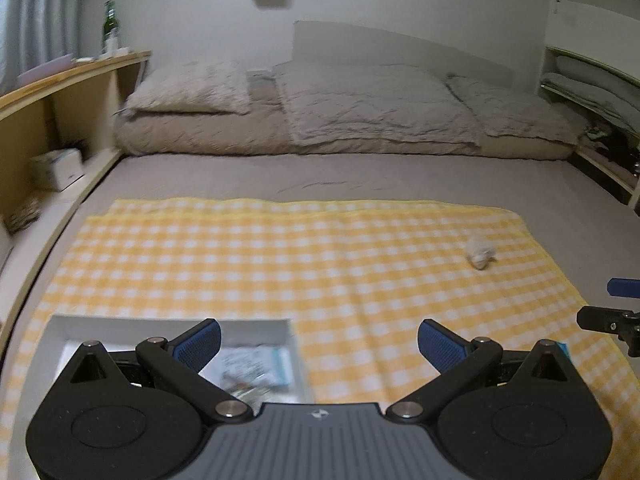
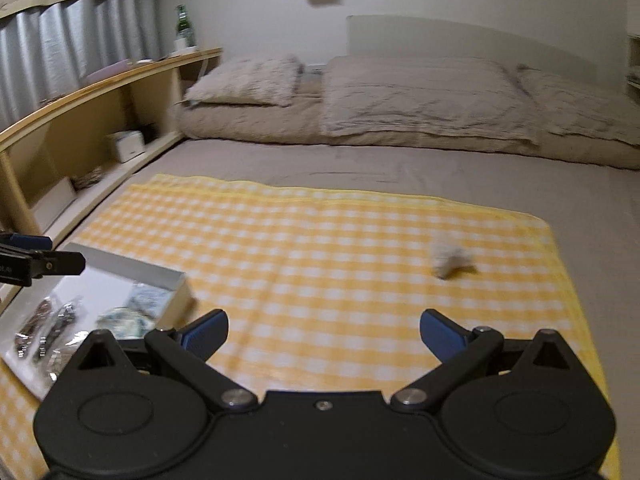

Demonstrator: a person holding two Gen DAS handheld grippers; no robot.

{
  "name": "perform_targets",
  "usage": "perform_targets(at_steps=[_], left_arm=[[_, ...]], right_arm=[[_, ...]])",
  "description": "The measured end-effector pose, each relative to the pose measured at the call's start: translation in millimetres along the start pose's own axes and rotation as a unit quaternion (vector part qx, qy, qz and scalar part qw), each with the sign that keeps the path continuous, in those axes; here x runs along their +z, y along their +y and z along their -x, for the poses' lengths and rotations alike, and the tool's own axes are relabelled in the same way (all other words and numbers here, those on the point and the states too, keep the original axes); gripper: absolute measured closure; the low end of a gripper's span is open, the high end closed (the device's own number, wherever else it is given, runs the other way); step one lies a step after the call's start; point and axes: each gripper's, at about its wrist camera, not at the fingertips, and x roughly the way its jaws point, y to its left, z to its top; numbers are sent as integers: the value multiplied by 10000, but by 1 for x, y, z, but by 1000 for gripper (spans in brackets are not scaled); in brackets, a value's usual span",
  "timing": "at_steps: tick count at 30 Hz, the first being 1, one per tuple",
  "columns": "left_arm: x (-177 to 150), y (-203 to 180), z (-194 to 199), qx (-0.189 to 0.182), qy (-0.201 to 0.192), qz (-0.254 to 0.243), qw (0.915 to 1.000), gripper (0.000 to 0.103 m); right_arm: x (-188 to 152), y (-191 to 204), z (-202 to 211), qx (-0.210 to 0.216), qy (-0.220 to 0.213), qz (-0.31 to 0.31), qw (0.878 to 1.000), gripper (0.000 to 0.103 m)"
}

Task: Organize soft objects
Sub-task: 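Move both tools back over the tissue and blue packet on the cloth, then grasp the white tissue with the left tool while the right tool grasps the blue packet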

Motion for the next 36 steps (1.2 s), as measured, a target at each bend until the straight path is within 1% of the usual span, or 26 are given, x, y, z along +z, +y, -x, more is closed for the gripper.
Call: perform_targets(at_steps=[6, 13, 18, 21, 29, 34, 36], left_arm=[[12, -41, -22, -261, -237, 28, 9994, 0], [26, -97, -63, -633, -246, -116, 9976, 0], [31, -140, -104, -773, -170, -449, 9958, 0], [31, -159, -130, -896, -74, -517, 9946, 0], [32, -199, -201, -1007, -33, -379, 9942, 0], [29, -214, -242, -1033, 107, -229, 9943, 0], [29, -219, -256, -1099, 171, -181, 9936, 0]], right_arm=[[-9, -46, 6, -335, -55, 33, 9994, 0], [-23, -92, 1, -568, 86, 221, 9981, 0], [-32, -115, -8, -492, 86, 297, 9983, 0], [-41, -126, -17, -388, 60, 315, 9987, 0], [-77, -143, -47, -211, 18, 371, 9991, 0], [-96, -149, -62, -42, 27, 641, 9979, 0], [-102, -154, -67, 33, 38, 742, 9972, 0]])
